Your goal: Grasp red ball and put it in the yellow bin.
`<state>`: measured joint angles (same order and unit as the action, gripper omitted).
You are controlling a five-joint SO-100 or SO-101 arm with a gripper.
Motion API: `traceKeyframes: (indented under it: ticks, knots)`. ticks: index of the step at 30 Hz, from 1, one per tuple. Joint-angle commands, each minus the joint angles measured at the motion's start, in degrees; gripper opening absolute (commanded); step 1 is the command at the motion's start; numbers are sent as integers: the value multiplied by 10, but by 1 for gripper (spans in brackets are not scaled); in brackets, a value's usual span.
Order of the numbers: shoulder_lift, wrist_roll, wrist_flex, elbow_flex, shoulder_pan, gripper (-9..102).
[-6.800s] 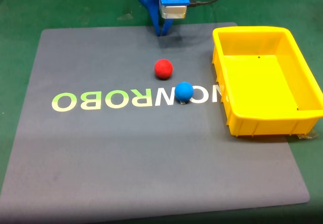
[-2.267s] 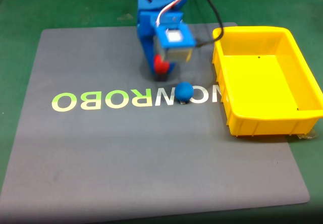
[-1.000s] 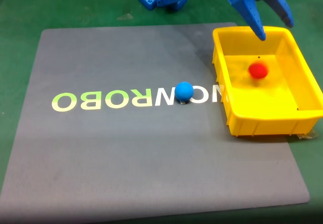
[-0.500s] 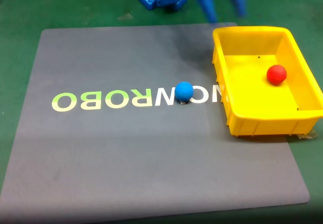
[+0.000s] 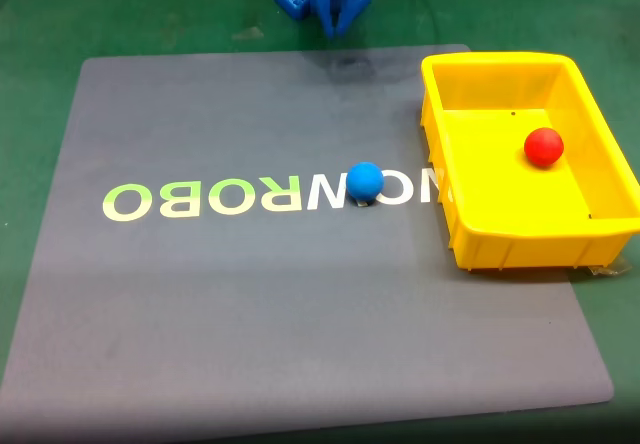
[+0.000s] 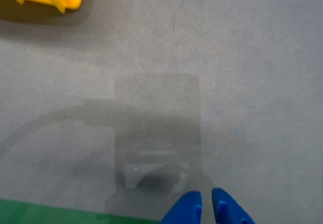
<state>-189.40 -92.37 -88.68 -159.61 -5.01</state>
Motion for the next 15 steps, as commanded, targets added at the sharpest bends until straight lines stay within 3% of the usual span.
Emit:
traceKeyframes:
  ticks: [1,8,15]
  knots:
    - [-10,18,-17,-16,19,0]
    - [-9,-18,64,-103,96,0]
    - [-11,-46,93,-178,149,0]
